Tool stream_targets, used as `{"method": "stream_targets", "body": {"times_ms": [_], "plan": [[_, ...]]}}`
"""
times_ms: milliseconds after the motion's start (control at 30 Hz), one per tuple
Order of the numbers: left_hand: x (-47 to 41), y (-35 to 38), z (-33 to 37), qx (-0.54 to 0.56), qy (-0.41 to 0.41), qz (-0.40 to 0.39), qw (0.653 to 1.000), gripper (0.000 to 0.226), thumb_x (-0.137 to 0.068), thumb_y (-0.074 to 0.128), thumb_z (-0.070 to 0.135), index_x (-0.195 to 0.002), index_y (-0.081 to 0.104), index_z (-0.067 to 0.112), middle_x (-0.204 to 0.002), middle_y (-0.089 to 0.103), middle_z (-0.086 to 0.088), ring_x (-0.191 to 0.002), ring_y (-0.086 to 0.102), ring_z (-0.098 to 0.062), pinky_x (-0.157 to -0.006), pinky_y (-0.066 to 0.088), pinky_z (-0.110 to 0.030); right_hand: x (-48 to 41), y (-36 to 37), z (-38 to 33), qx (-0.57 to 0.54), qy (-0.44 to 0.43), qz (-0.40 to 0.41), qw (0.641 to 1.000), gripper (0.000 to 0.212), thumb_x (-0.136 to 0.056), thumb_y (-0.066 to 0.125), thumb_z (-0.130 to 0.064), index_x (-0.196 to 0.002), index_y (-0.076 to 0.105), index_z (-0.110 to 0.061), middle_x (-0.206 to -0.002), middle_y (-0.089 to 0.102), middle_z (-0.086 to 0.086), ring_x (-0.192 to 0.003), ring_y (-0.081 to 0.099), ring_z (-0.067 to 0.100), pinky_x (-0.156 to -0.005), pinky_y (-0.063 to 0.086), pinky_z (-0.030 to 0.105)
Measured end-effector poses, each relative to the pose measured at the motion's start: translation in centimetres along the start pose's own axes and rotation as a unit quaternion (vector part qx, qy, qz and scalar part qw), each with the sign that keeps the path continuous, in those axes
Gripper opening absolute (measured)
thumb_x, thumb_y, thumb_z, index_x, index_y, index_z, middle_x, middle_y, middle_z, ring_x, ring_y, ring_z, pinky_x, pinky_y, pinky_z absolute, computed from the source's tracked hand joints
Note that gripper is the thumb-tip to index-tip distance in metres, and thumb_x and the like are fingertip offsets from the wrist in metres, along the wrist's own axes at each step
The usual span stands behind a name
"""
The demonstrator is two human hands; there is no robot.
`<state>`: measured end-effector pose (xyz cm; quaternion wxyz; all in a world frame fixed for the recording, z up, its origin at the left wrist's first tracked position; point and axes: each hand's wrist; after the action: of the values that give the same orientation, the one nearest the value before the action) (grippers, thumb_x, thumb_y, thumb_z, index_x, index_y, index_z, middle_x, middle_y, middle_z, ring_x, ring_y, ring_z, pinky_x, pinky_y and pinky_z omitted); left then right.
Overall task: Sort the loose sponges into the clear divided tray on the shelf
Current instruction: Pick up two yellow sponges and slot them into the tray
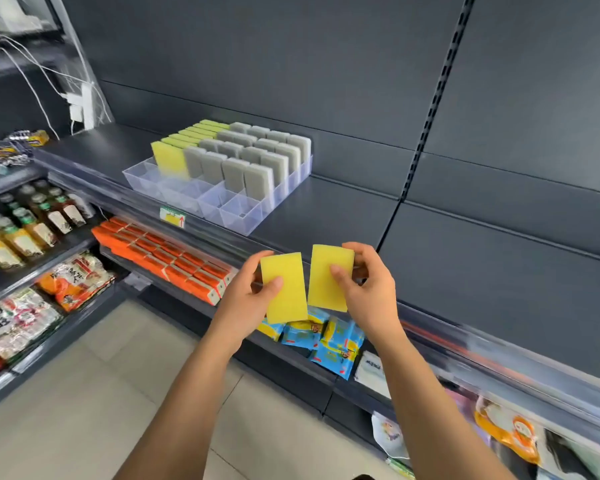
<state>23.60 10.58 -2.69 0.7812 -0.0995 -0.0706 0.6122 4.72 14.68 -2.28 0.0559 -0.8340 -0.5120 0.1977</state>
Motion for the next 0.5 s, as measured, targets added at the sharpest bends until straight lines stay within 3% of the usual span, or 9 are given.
{"method": "stream_targets", "body": {"times_ms": [167,500], "plan": [[-1.5,-5.6,-0.9,0.006,0.003,0.032,0.999,0.036,-0.090,0.060,0.022,-0.116,0.048,0.045,-0.106,0.063,0.015,-0.095,0.060,-0.001,-0.076,0.048,-0.022,-1.6,5.8,-2.1,-0.013,-0.006,-0.034,0.999,0.025,-0.085,0.066,-0.023,-0.106,0.056,-0.033,-0.086,0.058,-0.016,-0.079,0.054,0.006,-0.074,0.051,0.032],[-7.9,-15.0,-2.3,-0.001,0.008,0.083,0.997,0.038,-0.090,0.061,0.025,-0.117,0.046,0.046,-0.111,0.061,0.015,-0.102,0.057,-0.004,-0.085,0.049,-0.029,-7.8,16.4,-4.7,-0.026,-0.027,-0.084,0.996,0.024,-0.084,0.068,-0.023,-0.105,0.058,-0.030,-0.086,0.058,-0.013,-0.077,0.052,0.008,-0.073,0.050,0.033]]}}
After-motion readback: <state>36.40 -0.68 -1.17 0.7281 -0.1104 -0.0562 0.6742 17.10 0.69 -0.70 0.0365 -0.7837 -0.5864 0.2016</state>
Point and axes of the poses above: each hand's wrist, its own x-axis away from the middle knuckle, its own y-axis out of the palm, z = x × y
